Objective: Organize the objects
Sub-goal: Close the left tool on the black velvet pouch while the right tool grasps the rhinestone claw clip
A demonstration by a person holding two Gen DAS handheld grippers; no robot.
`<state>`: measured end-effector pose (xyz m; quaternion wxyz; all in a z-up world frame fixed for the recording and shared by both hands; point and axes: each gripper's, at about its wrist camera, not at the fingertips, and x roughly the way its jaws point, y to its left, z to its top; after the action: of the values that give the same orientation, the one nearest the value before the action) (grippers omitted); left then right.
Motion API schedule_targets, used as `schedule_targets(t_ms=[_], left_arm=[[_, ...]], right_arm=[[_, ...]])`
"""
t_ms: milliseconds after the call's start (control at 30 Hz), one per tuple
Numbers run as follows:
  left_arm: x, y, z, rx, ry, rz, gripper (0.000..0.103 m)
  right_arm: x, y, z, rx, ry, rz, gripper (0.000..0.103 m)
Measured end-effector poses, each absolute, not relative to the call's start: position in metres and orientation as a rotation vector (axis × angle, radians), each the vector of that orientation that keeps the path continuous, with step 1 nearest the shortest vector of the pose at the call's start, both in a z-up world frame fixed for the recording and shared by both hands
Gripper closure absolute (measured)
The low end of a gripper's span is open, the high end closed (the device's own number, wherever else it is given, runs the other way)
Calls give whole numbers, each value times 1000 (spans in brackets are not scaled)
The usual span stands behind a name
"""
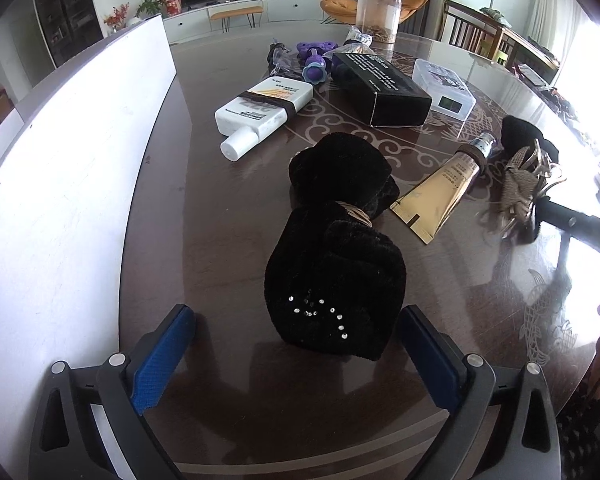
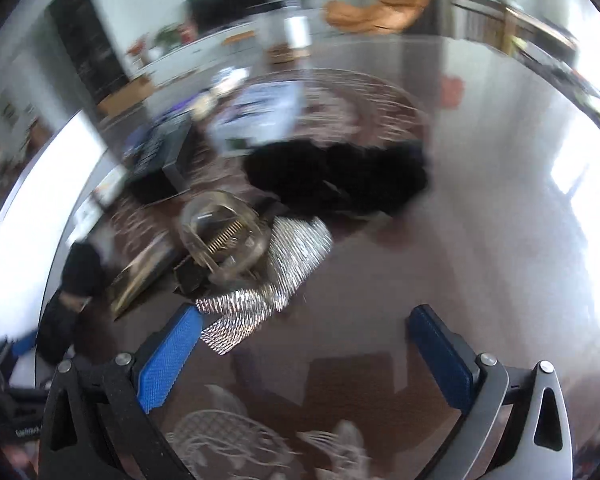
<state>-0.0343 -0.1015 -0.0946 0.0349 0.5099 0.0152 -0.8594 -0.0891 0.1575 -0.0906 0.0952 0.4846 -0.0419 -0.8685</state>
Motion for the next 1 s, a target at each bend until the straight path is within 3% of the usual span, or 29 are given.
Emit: schedule_targets(t_ms=[133,233,567,767,833,1000], left_arm=[[-33,-102,-95,1556,46,-2649,0],[-32,-102,-95,1544,49,-2652,0],[-31,-102,-95,1526,50,-2659,0],[-31,-102,-95,1514,46,-2669,0],[-31,-102,-95,1513,47,-2669,0],[-32,-100,-96,1489,51,-2677,0]], right_arm=[[-85,202,-84,1442,-427,-2616,0],[-84,215,-80,1405,-541,-2599,0],[-67,212,-50,1143,-575,-2568,0],[-68,253,-68,1073,-973,-2551,0],[-71,243,-65,1067,-899,-2554,0],[-79,160,-58,1132,-415,-2503,0]])
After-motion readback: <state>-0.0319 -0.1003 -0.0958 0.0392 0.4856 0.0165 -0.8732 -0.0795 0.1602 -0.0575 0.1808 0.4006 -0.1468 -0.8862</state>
